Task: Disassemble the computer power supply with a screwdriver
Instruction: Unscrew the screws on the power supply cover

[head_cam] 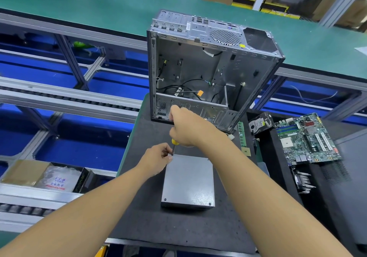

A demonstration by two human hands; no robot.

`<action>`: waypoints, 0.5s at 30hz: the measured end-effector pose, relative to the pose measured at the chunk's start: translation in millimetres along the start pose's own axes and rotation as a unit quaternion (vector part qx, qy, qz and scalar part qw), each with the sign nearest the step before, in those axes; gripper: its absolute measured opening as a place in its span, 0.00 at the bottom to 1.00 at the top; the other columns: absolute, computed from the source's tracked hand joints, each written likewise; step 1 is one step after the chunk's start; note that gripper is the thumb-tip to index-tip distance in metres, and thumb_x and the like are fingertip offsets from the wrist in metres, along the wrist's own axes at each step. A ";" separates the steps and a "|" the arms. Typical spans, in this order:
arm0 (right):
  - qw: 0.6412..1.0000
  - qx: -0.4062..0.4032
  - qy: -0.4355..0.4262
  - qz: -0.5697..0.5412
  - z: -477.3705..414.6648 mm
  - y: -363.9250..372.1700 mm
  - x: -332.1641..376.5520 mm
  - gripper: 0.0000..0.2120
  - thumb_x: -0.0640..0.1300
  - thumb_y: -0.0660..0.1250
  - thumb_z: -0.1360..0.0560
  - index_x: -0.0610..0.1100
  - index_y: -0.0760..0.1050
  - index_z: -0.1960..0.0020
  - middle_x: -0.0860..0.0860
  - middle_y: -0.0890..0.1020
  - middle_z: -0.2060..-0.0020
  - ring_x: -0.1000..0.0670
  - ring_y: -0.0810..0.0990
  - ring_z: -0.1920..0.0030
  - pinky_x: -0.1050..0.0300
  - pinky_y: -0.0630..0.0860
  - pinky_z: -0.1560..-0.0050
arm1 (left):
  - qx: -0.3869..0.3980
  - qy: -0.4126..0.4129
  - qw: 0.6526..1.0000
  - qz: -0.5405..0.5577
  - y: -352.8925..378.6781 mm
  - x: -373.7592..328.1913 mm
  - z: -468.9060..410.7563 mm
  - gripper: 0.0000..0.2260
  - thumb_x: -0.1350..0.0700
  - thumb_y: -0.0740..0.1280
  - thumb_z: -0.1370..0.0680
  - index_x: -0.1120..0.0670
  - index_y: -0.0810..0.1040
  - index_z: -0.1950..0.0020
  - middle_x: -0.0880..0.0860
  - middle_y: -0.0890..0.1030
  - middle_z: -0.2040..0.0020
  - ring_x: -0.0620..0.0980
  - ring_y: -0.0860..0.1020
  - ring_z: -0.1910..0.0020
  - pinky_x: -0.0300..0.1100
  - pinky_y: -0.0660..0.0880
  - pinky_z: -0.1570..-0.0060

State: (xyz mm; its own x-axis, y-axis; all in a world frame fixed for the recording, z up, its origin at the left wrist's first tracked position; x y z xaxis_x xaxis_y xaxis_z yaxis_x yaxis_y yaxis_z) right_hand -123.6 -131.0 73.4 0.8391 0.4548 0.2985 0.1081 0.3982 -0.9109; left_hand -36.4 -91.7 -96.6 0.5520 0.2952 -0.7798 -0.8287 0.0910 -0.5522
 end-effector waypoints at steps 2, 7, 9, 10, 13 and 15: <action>1.000 0.013 0.009 0.002 1.2 1.1 -1.0 0.11 0.40 0.62 0.25 0.43 0.65 0.44 0.45 0.69 0.48 0.40 0.68 0.47 0.48 0.66 0.56 | -0.003 0.003 1.000 -0.008 -0.7 -0.7 -0.5 0.02 0.56 0.68 0.23 0.50 0.78 0.55 0.50 0.84 0.61 0.51 0.81 0.55 0.38 0.75 0.55; 1.000 0.002 0.017 0.009 2.9 1.0 -3.2 0.12 0.46 0.63 0.23 0.44 0.63 0.44 0.47 0.67 0.49 0.39 0.72 0.49 0.48 0.69 0.57 | -0.014 0.008 1.000 -0.021 -1.2 -4.8 0.2 0.01 0.55 0.68 0.24 0.49 0.78 0.56 0.50 0.83 0.62 0.52 0.81 0.57 0.48 0.78 0.54; 1.000 -0.018 0.020 0.004 3.1 -0.9 -4.5 0.12 0.52 0.61 0.20 0.45 0.62 0.46 0.46 0.70 0.49 0.39 0.75 0.53 0.46 0.74 0.56 | -0.013 0.013 0.999 -0.026 -0.9 -6.3 -0.2 0.03 0.55 0.68 0.24 0.48 0.76 0.57 0.49 0.82 0.63 0.52 0.81 0.59 0.47 0.78 0.56; 0.999 -0.024 0.020 -0.001 2.7 -1.3 -5.5 0.12 0.52 0.60 0.19 0.45 0.62 0.47 0.46 0.71 0.49 0.39 0.75 0.54 0.46 0.74 0.56 | -0.012 0.016 0.999 -0.027 -1.0 -6.6 -0.4 0.05 0.54 0.68 0.24 0.48 0.76 0.58 0.49 0.82 0.64 0.52 0.80 0.59 0.46 0.77 0.58; 0.999 -0.034 0.011 -0.004 1.2 -1.6 -5.8 0.06 0.44 0.59 0.19 0.43 0.62 0.47 0.44 0.71 0.49 0.39 0.75 0.55 0.47 0.72 0.58 | -0.011 0.021 0.999 -0.027 -1.7 -6.0 0.5 0.06 0.54 0.69 0.23 0.47 0.75 0.59 0.47 0.82 0.64 0.49 0.80 0.61 0.41 0.74 0.61; 1.000 -0.026 0.005 -0.006 1.3 -1.1 -5.0 0.07 0.39 0.60 0.21 0.43 0.64 0.45 0.44 0.70 0.49 0.39 0.73 0.55 0.48 0.69 0.59 | -0.013 0.023 0.999 -0.025 -2.0 -6.1 1.4 0.06 0.54 0.69 0.23 0.46 0.76 0.59 0.46 0.82 0.63 0.47 0.80 0.61 0.39 0.74 0.61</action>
State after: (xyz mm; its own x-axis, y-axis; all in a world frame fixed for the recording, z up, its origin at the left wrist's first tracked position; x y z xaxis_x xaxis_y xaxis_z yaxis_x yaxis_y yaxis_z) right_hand -128.7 -132.7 73.3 0.8428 0.4424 0.3066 0.1452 0.3616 -0.9209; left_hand -38.2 -92.3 -90.3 0.5975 0.2470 -0.7629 -0.7972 0.0801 -0.5984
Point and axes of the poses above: each hand's wrist, its own z-axis away from the middle knuckle, its own y-axis out of the palm, x = y × z, the point moved 7 cm from there along -z, towards the middle knuckle
